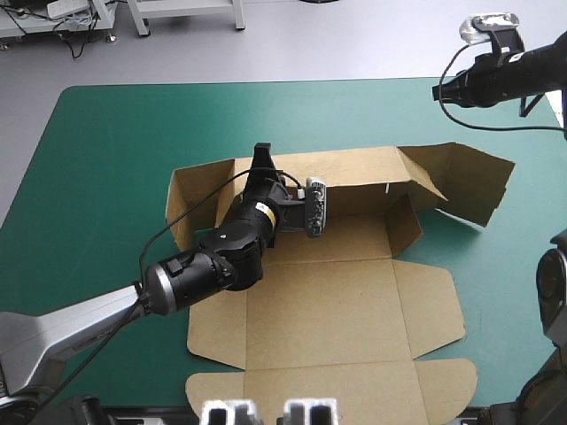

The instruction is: Fold the box

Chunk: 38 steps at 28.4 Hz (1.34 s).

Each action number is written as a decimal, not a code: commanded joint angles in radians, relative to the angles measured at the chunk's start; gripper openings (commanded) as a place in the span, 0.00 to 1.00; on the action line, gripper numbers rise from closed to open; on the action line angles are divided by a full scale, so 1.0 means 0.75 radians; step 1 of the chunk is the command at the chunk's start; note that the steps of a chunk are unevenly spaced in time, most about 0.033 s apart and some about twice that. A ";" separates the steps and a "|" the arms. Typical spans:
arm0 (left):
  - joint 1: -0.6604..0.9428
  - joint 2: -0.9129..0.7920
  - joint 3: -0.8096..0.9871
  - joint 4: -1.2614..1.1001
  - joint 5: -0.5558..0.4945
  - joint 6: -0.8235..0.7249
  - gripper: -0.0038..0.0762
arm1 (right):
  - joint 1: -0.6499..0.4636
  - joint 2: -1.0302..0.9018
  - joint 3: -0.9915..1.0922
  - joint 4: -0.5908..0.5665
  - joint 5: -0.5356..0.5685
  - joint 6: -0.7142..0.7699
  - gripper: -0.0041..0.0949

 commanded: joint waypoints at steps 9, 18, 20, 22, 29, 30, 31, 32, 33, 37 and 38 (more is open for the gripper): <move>-0.018 -0.048 -0.023 0.058 -0.029 -0.094 0.03 | 0.010 0.038 0.013 -0.009 0.014 -0.003 0.02; -0.018 -0.048 -0.023 0.057 -0.029 -0.129 0.03 | 0.010 -0.001 0.263 -0.041 0.014 -0.063 0.02; -0.018 -0.048 -0.023 0.057 -0.026 -0.129 0.03 | 0.010 -0.032 0.312 -0.057 0.015 -0.079 0.02; -0.018 -0.048 -0.023 0.057 -0.023 -0.129 0.03 | 0.010 -0.069 0.360 -0.083 0.015 -0.091 0.02; -0.018 -0.046 -0.023 0.052 -0.023 -0.126 0.03 | 0.010 -0.208 0.550 -0.082 0.015 -0.171 0.02; -0.018 -0.046 -0.023 0.046 -0.023 -0.116 0.03 | 0.010 -0.228 0.586 -0.078 0.015 -0.188 0.02; -0.018 -0.046 -0.023 0.046 -0.023 -0.126 0.03 | 0.010 -0.246 0.625 -0.070 0.015 -0.204 0.02; -0.018 -0.046 -0.023 0.046 -0.023 -0.133 0.03 | 0.010 -0.262 0.664 -0.050 0.015 -0.231 0.02; -0.018 -0.046 -0.023 0.041 -0.023 -0.135 0.03 | 0.010 -0.274 0.703 -0.019 0.015 -0.265 0.02; -0.018 -0.046 -0.023 0.011 -0.023 -0.135 0.03 | 0.010 -0.303 0.921 0.294 -0.072 -0.523 0.02; -0.018 -0.046 -0.023 0.001 -0.023 -0.135 0.03 | 0.010 -0.307 0.960 0.342 -0.109 -0.560 0.02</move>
